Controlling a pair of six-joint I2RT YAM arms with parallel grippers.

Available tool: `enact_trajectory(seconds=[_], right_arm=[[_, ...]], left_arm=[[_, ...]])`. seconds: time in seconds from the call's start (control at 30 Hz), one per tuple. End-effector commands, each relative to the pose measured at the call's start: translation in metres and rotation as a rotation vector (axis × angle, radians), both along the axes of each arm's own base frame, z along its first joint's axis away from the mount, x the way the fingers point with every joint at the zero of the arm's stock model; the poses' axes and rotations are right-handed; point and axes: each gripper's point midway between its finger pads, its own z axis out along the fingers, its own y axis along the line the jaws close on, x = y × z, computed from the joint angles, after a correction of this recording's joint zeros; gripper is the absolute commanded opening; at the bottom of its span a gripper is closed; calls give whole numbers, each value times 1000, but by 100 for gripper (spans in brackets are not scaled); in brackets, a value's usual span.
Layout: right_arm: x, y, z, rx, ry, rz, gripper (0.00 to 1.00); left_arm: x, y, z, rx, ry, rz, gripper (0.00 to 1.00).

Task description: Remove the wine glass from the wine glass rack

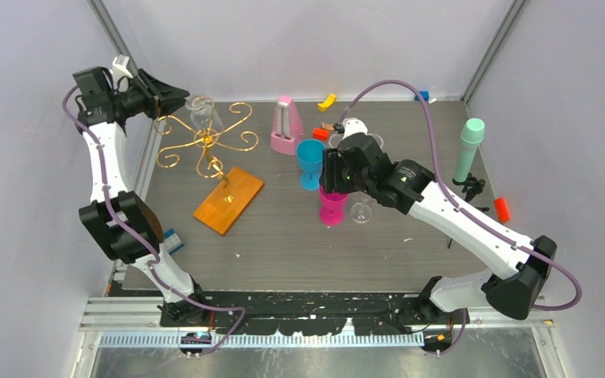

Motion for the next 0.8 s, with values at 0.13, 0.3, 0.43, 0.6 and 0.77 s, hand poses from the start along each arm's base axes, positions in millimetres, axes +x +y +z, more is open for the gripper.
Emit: enact_trajectory(seconds=[0.13, 0.3, 0.43, 0.6, 0.77], right_arm=[[4, 4, 20, 71, -50, -10, 54], [4, 2, 18, 63, -51, -13, 54], [4, 2, 17, 61, -52, -14, 54], [5, 1, 19, 61, -61, -16, 54], [5, 0, 19, 58, -63, -18, 54]], left_arm=[[-5, -7, 22, -76, -44, -18, 32], [-7, -10, 28, -103, -56, -26, 28], [-9, -11, 32, -117, -69, -21, 27], [-13, -14, 34, -120, -80, -36, 23], [-15, -15, 37, -130, -90, -46, 22]])
